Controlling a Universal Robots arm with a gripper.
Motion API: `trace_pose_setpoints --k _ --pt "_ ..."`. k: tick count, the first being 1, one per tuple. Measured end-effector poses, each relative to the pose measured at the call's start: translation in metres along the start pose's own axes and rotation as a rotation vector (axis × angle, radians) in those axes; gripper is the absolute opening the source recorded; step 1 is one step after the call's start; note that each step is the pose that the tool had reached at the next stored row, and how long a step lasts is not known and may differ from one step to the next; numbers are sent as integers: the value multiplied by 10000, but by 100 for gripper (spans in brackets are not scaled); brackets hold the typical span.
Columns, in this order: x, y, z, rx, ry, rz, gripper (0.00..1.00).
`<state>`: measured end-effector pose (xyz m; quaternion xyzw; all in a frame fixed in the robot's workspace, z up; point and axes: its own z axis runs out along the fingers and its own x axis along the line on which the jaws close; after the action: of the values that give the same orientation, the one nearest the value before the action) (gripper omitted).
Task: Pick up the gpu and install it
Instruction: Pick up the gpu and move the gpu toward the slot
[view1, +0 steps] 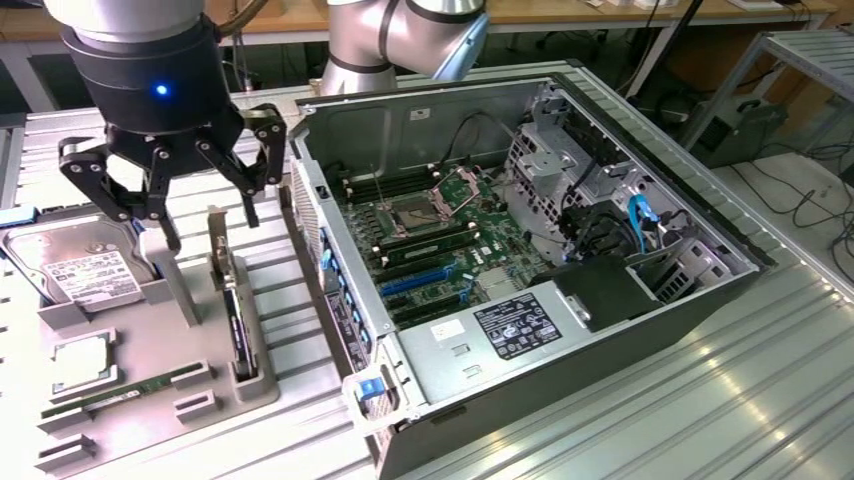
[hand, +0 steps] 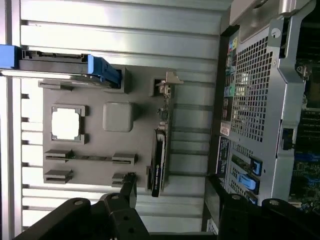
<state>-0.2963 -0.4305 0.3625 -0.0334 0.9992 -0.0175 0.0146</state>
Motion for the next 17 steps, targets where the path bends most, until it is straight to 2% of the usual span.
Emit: trace_pose_setpoints --k 4,11,17 --pt "0 45 80 3 7 145 66" --pt "17 51 196 4 10 176 66" --pt "19 53 245 5 11 177 66"
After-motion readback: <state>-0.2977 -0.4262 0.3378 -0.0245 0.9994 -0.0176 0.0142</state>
